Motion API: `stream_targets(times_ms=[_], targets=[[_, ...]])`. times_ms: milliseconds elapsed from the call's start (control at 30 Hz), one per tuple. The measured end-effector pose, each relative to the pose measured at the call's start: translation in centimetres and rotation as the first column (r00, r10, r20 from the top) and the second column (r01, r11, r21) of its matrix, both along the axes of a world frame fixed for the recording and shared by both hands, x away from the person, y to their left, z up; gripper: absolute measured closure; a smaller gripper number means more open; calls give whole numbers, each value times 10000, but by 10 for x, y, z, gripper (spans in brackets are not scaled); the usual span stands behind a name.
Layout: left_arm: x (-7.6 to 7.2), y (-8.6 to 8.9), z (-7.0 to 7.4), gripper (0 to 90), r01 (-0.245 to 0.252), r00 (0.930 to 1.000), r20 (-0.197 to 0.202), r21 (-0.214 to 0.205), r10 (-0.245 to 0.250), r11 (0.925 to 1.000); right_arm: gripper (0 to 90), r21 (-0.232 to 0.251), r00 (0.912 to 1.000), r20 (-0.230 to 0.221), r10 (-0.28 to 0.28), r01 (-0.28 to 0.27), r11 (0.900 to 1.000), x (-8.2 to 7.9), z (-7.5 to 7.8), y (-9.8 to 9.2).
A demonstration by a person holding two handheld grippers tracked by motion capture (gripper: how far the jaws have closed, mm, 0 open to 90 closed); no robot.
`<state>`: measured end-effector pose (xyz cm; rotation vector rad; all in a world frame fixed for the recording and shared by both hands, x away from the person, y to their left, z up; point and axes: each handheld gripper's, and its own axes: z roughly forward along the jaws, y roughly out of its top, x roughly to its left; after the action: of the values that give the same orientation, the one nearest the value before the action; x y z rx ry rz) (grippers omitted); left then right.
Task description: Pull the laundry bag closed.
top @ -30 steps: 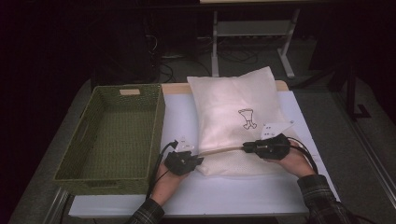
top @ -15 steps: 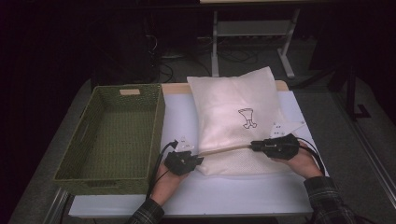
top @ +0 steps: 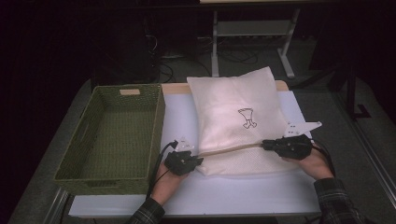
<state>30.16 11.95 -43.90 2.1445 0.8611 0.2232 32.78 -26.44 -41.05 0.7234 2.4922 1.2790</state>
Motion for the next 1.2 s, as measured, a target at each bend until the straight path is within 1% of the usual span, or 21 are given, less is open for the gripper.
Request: stream_targets(times_ms=[100,267,433,567,600,667,733,767,800,833,867,1033,1100,1133,1200], targets=[[0,-1,-1,834,-39,10000,-24,6,39,10000,817,110,9999,-30,-102,103,9999,0,0,-5],[0,-1,0,834,-15,10000,4,42,15,10000,817,26,9988,47,-493,493,9988,-3,0,-20],[0,-1,0,835,-5,10000,-10,71,5,10000,817,58,9975,33,-707,706,9975,-4,0,-28],[0,0,-1,834,-25,10000,-24,48,25,10000,817,-34,9959,42,-903,903,9959,-4,-1,-33],[-1,-1,0,834,-33,10000,-12,80,33,10000,816,21,9944,22,-1052,1052,9944,-5,-1,-36],[-1,0,0,834,-42,10000,8,94,42,9999,816,-15,9939,41,-1103,1103,9939,-5,-1,-37],[-1,0,0,834,-52,10000,-3,79,52,10000,816,-23,9911,70,-1328,1328,9911,-7,0,-43],[-1,0,0,834,-52,10000,-3,79,52,10000,816,-23,9911,70,-1328,1328,9911,-7,0,-43],[-1,0,0,834,-56,10000,19,107,56,9999,816,-16,9890,139,-1470,1470,9891,-8,0,-48],[-1,0,0,834,-56,10000,19,107,56,9999,816,-16,9890,139,-1470,1470,9891,-8,0,-48],[-1,0,0,834,-59,10000,43,121,59,9999,815,16,9871,115,-1596,1596,9872,-8,-1,-53],[-1,-1,1,835,-68,10000,19,143,68,9999,815,27,9858,137,-1674,1674,9859,-10,-1,-59],[-1,0,1,834,-121,9999,15,187,121,9998,817,-65,9848,163,-1729,1730,9849,-10,-1,-61],[-1,0,2,835,-152,9999,25,134,151,9998,816,-81,9829,147,-1834,1835,9830,-10,-2,-65],[0,0,2,835,-166,9999,27,169,165,9997,817,-55,9820,151,-1881,1882,9821,-11,-2,-67]])
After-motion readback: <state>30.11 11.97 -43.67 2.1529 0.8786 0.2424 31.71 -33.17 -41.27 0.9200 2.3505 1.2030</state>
